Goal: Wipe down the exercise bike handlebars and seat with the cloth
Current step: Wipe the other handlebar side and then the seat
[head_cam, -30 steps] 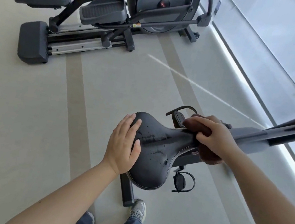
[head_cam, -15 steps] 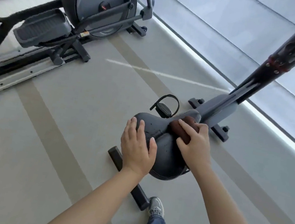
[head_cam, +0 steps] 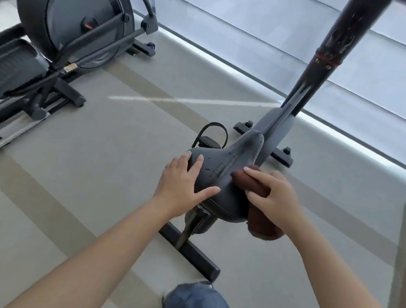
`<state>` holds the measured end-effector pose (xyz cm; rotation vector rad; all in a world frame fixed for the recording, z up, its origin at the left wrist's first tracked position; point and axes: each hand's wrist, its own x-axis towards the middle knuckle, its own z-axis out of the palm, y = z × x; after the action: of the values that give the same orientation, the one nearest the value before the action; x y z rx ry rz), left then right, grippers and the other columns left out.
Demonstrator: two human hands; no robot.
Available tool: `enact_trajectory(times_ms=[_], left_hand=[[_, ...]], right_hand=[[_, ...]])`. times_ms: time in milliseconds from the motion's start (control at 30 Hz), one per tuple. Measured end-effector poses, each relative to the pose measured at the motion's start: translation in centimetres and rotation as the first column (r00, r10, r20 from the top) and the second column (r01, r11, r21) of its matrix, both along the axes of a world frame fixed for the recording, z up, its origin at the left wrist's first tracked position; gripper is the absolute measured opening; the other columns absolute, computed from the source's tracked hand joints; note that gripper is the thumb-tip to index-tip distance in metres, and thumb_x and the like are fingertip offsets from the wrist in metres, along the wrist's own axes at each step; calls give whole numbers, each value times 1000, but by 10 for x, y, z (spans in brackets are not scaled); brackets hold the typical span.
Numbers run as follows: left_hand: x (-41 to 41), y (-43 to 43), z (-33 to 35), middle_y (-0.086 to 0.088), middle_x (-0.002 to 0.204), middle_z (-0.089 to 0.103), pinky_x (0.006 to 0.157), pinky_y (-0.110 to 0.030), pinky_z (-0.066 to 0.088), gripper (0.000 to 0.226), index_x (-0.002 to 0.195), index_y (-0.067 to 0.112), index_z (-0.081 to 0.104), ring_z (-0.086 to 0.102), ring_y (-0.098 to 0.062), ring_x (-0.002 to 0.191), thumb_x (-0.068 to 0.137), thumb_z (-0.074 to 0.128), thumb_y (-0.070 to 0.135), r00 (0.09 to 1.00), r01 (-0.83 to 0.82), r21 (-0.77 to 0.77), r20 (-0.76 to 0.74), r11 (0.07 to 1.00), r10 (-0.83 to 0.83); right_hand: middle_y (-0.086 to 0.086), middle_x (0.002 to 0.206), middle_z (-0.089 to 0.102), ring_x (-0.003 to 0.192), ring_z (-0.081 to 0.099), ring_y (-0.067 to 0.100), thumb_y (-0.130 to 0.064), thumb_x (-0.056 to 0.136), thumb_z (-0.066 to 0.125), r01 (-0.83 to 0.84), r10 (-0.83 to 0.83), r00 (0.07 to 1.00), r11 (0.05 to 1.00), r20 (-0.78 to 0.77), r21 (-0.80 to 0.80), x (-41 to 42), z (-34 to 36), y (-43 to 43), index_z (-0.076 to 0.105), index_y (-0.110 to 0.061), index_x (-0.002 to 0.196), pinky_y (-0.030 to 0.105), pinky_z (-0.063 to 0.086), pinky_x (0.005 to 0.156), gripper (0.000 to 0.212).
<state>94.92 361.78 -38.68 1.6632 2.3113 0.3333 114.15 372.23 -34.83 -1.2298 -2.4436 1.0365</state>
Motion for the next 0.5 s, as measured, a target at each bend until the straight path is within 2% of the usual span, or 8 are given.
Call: enact_trajectory(times_ms=[100,167,233,333,500], left_hand=[[-24,10,7,-11,152,15,111,-36,11,95,145,16,15,12,-23,137,74,47,70,986,169,-89,20,982,-168],[-31,20,12,-8,153,15,111,-33,9,101,145,13,15,12,-20,138,71,57,67,968,250,-126,8,960,-251],[-32,26,15,-8,152,18,110,-31,11,106,145,12,18,15,-20,137,65,66,64,956,292,-125,4,948,-294],[-32,30,14,-6,149,25,109,-32,17,109,143,13,24,20,-20,135,59,73,62,962,274,-98,37,957,-271],[-30,29,11,-2,144,31,105,-31,25,110,141,14,30,24,-19,130,53,77,60,970,230,-68,93,971,-223]], right_hand=[[-1,102,47,93,45,8,-20,80,63,220,-213,963,975,-164,27,-17,-1,32,54,-37,123,11,26,82,47],[1,106,47,93,43,7,-24,82,61,323,-310,930,945,-200,39,-34,-3,54,51,-37,126,8,24,81,47],[5,117,45,102,45,14,-28,84,59,310,-304,944,951,-130,24,-47,-10,64,47,-37,130,14,27,86,48],[4,128,37,113,46,23,-30,84,58,254,-254,966,967,-36,-9,-51,-28,53,43,-39,131,28,36,92,50],[-3,119,42,102,50,16,-28,78,63,186,-188,979,982,-79,-26,-28,-32,26,48,-45,124,22,35,84,51]])
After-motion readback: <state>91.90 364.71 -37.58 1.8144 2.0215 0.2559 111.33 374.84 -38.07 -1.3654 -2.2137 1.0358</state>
